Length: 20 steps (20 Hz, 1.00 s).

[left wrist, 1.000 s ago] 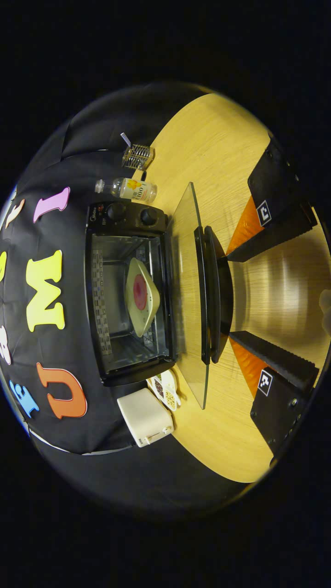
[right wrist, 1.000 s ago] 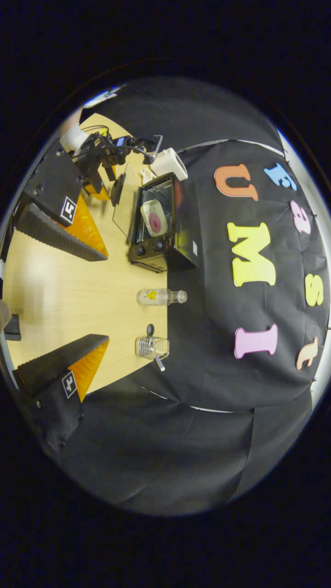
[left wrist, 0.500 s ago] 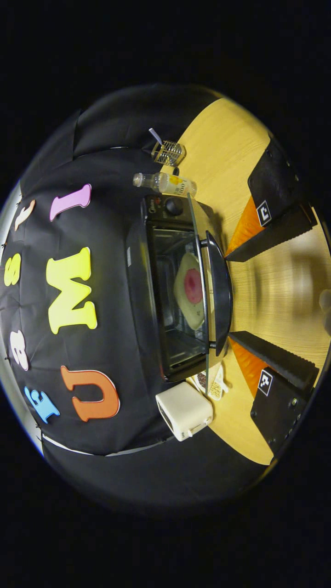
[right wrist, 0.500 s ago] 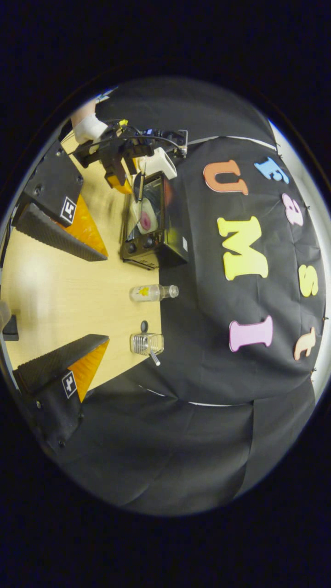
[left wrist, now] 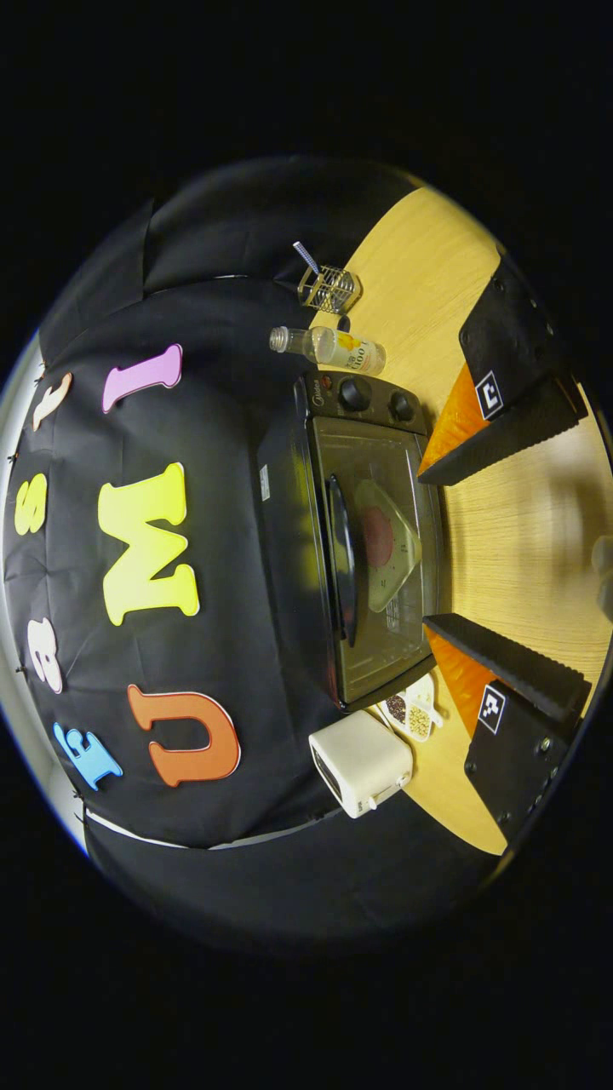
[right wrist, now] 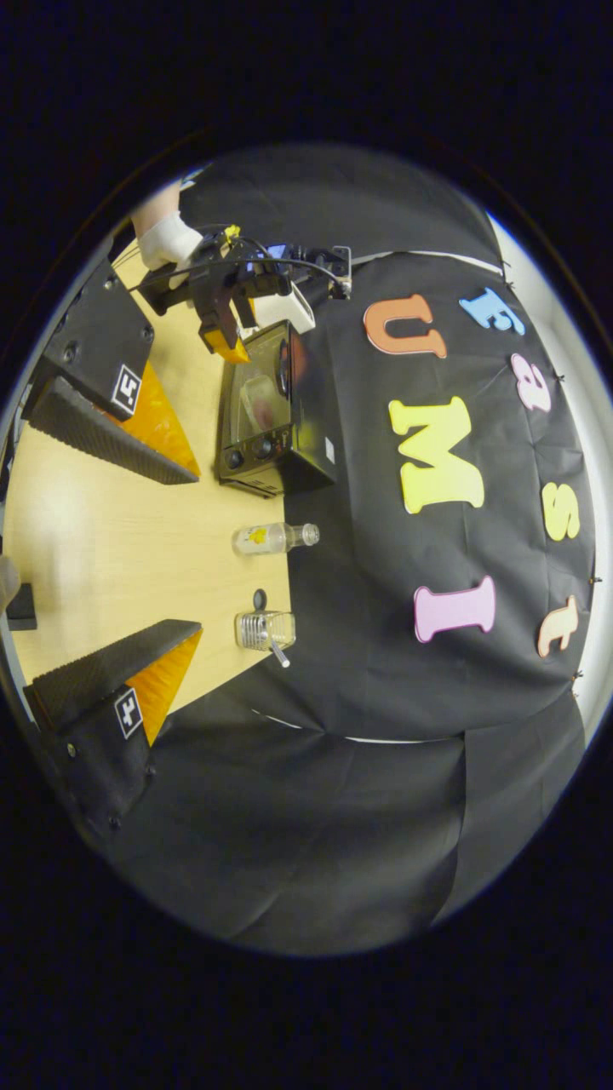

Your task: Open the electric oven with the left hand, put the food in, and close the electric oven.

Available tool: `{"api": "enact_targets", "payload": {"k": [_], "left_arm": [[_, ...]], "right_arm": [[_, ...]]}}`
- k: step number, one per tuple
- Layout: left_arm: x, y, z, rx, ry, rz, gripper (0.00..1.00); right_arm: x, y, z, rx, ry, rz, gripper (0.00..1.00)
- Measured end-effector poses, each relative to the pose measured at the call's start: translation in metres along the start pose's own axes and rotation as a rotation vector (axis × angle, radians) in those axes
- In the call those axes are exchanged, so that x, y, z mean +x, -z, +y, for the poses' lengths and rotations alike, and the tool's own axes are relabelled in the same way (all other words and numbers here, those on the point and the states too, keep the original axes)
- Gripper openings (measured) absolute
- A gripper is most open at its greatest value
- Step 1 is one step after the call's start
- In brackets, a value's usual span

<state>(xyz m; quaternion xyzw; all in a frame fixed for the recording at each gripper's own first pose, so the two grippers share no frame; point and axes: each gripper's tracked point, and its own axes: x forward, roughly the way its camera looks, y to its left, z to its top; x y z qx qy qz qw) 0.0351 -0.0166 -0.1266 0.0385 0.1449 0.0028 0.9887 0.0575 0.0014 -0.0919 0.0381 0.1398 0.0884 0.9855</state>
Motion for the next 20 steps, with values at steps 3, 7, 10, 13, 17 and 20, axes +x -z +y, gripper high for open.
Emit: {"api": "enact_targets", "payload": {"k": [3,7,10,13,17,20], "left_arm": [[-0.024,-0.011,-0.002,-0.017,-0.005,-0.027,0.97],[-0.081,-0.059,0.005,-0.047,-0.004,-0.126,0.97],[-0.13,-0.106,0.031,-0.044,-0.023,-0.223,0.97],[-0.18,-0.137,0.045,-0.069,0.01,-0.298,0.96],[-0.228,-0.146,0.073,-0.09,0.034,-0.344,0.96],[-0.247,-0.138,0.084,-0.133,0.054,-0.321,0.96]], "right_arm": [[-0.007,-0.009,0.002,-0.018,-0.016,-0.027,0.96],[-0.027,-0.041,0.011,-0.023,-0.022,-0.106,0.96],[-0.05,-0.076,0.021,-0.014,0.009,-0.208,0.96],[-0.077,-0.104,0.033,-0.004,0.043,-0.298,0.96],[-0.109,-0.117,0.049,-0.042,0.094,-0.365,0.96],[-0.124,-0.116,0.065,-0.06,0.112,-0.379,0.96]]}}
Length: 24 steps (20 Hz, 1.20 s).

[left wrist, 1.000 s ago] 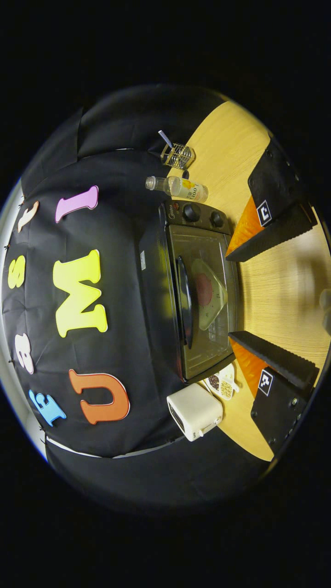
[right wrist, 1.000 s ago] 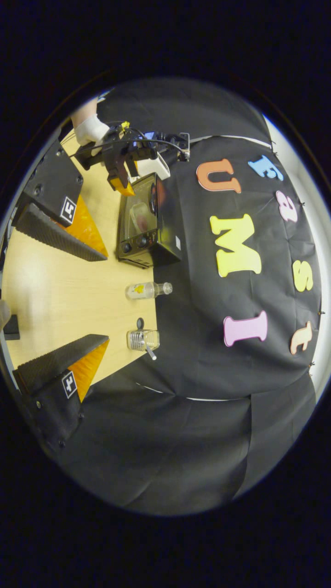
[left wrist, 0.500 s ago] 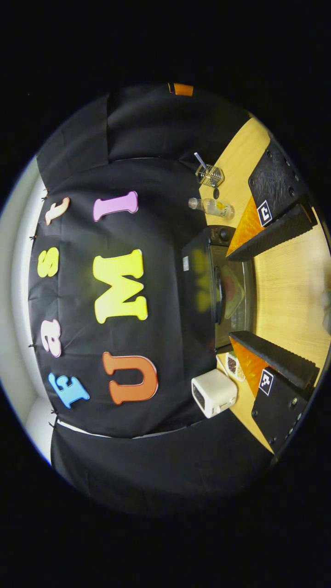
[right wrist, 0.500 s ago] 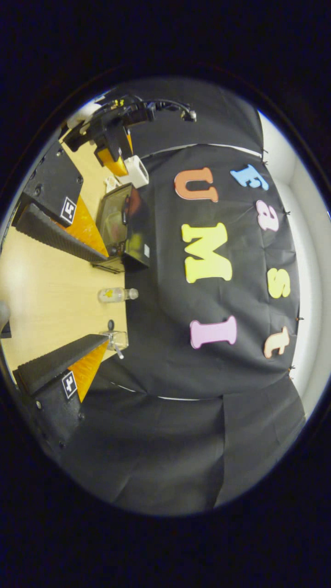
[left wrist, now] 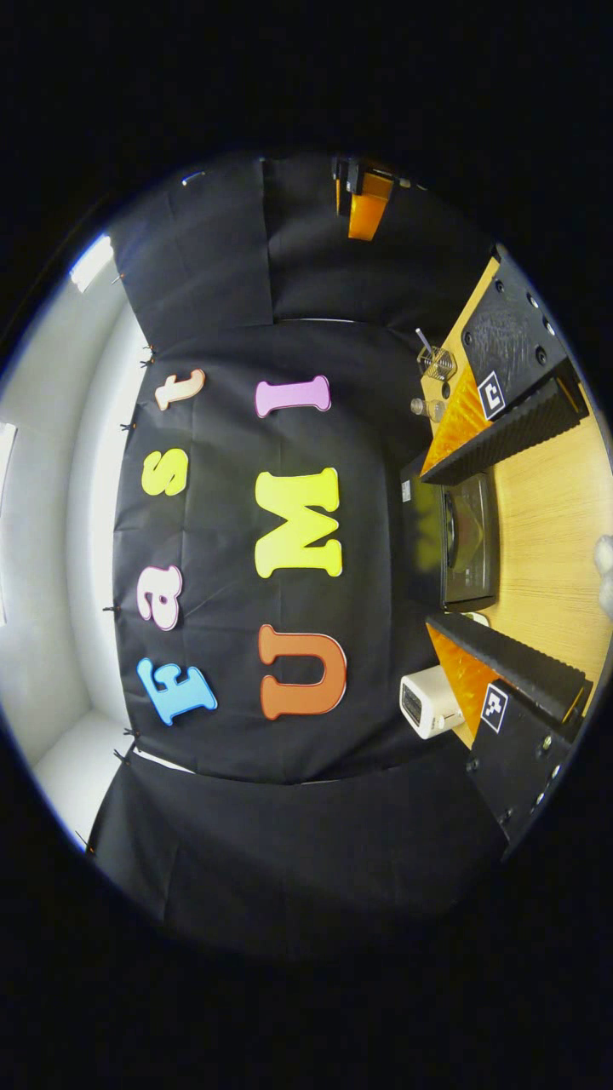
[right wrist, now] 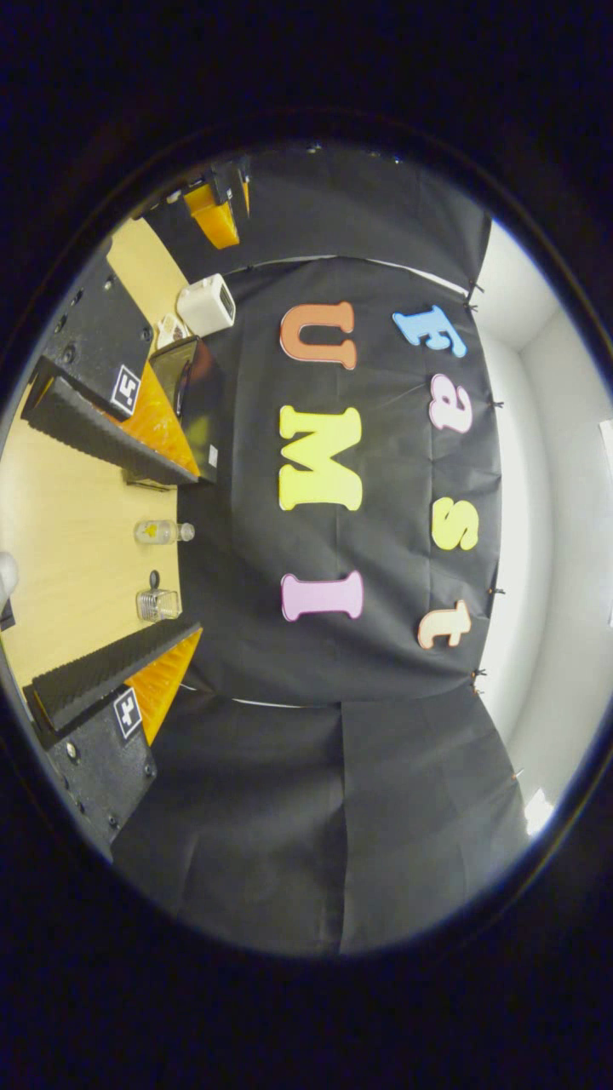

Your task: Open the electric oven with the left hand, put the food in, and close the electric oven.

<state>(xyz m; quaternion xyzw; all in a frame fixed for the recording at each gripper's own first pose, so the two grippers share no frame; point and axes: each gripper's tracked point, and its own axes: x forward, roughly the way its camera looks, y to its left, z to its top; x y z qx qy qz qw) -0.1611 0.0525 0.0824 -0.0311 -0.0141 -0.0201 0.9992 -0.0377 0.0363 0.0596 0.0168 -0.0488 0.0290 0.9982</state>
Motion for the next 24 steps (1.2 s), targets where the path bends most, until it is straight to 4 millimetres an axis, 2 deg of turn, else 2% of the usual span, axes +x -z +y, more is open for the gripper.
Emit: {"api": "enact_targets", "payload": {"k": [3,7,10,11,12,22,23,24], "left_arm": [[-0.008,0.0,0.006,0.005,0.007,0.01,0.96],[-0.012,-0.009,0.011,0.026,-0.006,-0.027,0.95],[-0.014,-0.021,-0.004,0.012,-0.006,-0.044,0.95],[-0.015,-0.022,-0.008,0.002,0.0,-0.045,0.95],[-0.016,-0.024,-0.012,-0.003,0.005,-0.05,0.95],[-0.023,-0.041,-0.007,-0.01,-0.053,-0.077,0.95],[-0.023,-0.042,-0.008,-0.007,-0.058,-0.081,0.95],[-0.024,-0.042,-0.007,-0.004,-0.063,-0.078,0.95]], "right_arm": [[-0.013,-0.002,0.011,0.014,-0.006,0.0,0.96],[-0.021,-0.002,0.016,0.035,-0.031,0.001,0.96],[-0.019,-0.003,0.014,0.043,-0.046,0.016,0.96],[-0.019,-0.005,0.012,0.043,-0.05,0.016,1.0],[-0.018,-0.009,0.011,0.042,-0.049,0.011,0.96],[-0.012,-0.022,0.012,0.036,-0.081,-0.016,0.96],[-0.012,-0.022,0.012,0.036,-0.083,-0.016,1.0],[-0.012,-0.023,0.011,0.035,-0.085,-0.017,0.96]]}}
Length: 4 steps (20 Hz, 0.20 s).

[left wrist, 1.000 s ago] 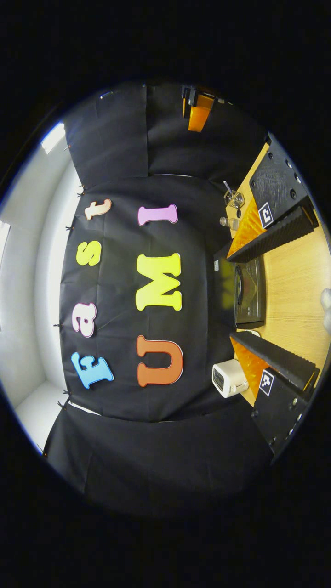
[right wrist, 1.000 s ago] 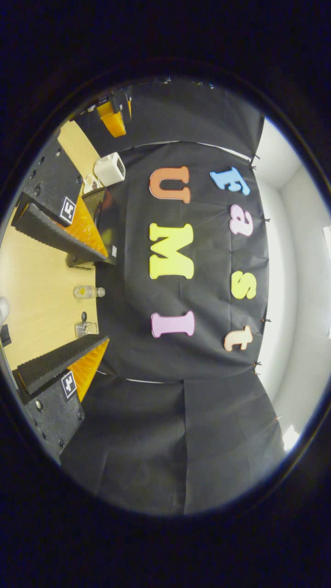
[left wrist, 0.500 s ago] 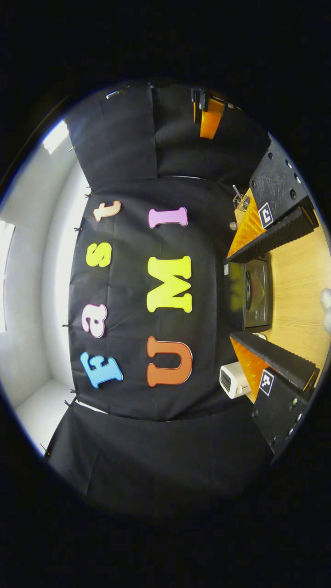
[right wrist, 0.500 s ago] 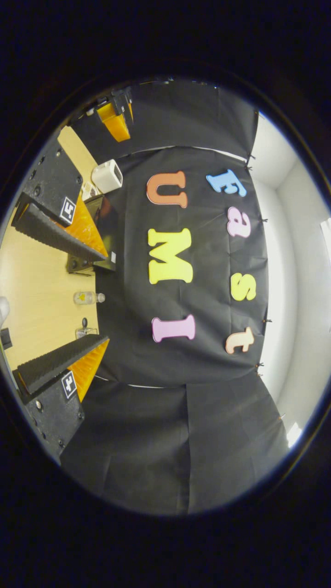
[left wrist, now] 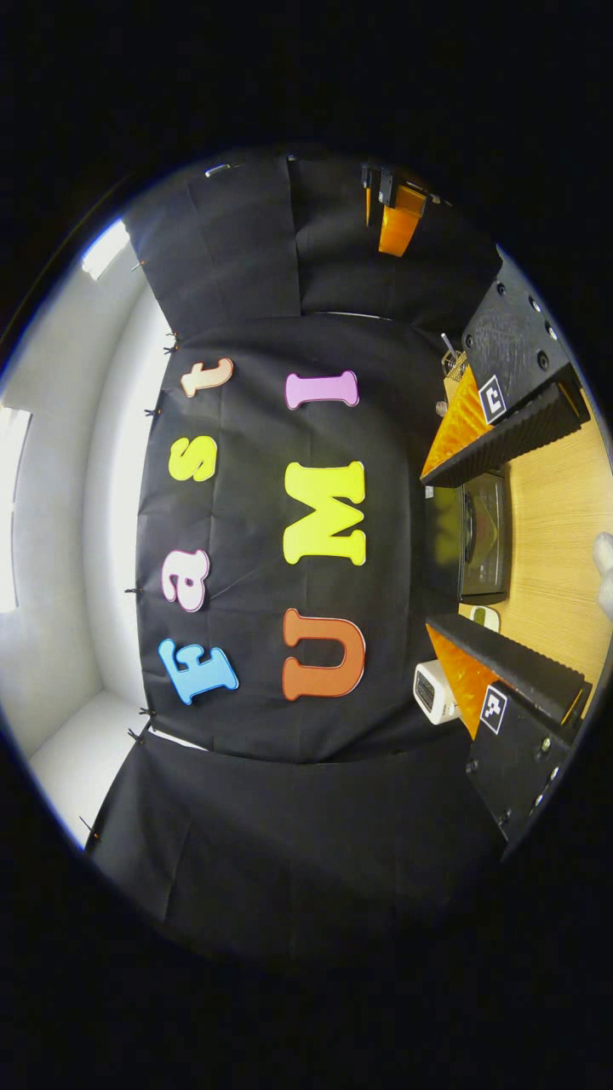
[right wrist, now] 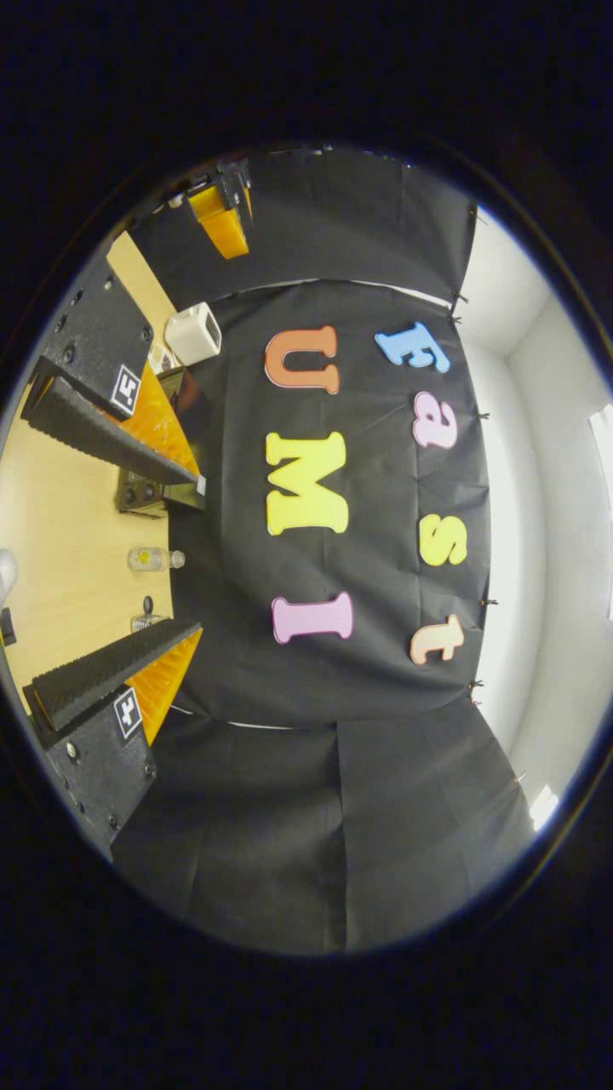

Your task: Open the electric oven with the left hand, put the food in, and close the electric oven.

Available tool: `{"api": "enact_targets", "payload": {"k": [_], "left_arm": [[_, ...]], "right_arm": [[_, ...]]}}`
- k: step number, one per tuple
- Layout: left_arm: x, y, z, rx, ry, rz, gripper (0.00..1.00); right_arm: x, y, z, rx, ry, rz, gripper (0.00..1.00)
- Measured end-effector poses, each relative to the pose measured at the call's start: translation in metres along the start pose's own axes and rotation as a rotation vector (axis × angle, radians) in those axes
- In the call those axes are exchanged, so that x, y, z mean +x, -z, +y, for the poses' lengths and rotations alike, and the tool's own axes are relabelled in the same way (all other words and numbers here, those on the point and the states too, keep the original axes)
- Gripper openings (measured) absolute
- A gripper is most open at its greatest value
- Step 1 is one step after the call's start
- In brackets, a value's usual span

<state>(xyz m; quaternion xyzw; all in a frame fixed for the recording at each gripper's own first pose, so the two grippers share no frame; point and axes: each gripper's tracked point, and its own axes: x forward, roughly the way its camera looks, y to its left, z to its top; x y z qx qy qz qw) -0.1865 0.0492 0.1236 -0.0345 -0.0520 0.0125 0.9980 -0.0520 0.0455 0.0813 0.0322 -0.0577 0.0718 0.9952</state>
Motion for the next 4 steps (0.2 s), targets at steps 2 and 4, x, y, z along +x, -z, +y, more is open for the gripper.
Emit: {"api": "enact_targets", "payload": {"k": [2,4], "left_arm": [[-0.0012,0.0027,-0.0002,-0.001,-0.004,0.01,0.95],[-0.0015,0.0017,-0.0012,-0.007,-0.008,0.014,0.95]], "right_arm": [[0.0,-0.0024,0.0003,0.005,-0.006,-0.005,0.96],[0.0021,-0.0028,-0.001,0.012,-0.011,-0.009,0.96]]}}
